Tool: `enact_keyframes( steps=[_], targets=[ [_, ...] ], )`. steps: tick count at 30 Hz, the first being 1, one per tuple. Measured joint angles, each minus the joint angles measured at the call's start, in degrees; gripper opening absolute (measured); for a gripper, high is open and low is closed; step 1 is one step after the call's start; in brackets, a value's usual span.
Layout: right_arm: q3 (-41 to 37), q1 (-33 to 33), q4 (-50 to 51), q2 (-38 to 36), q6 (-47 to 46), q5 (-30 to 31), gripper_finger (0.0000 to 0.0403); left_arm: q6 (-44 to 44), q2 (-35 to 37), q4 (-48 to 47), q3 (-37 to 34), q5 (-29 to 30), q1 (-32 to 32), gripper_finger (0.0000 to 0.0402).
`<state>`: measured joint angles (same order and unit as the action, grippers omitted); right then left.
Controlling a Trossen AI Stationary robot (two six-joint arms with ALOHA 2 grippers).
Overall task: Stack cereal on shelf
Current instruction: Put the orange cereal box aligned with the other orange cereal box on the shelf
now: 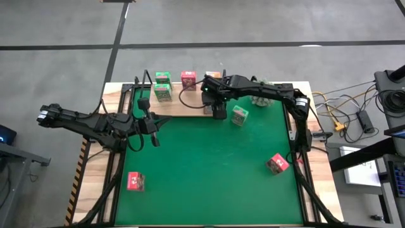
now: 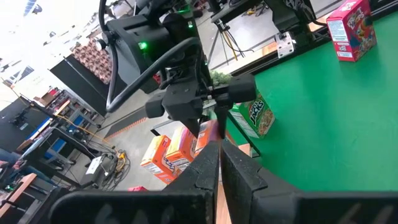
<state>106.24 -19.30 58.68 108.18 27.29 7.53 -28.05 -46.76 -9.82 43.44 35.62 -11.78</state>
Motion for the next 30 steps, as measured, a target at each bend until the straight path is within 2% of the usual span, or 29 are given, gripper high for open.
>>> enact_keyframes(
  steps=[5, 16, 30],
  targets=[
    [0.00, -0.05, -0.49, -0.01, 0.15, 0.02, 0.0218, 0.00, 0.00, 0.00, 0.00, 0.00, 0.01, 0.0000],
    [0.08, 0.03, -0.09, -0.70, -0.30, 0.03, 0.0219, -0.01, 0.00, -0.02, -0.02, 0.00, 0.00, 0.0000],
    [8.10, 0.95, 6.27, -0.87, -2.88, 0.05, 0.0219, -0.02, 0.00, -0.04, -0.02, 0.00, 0.01, 0.0000]
  ],
)
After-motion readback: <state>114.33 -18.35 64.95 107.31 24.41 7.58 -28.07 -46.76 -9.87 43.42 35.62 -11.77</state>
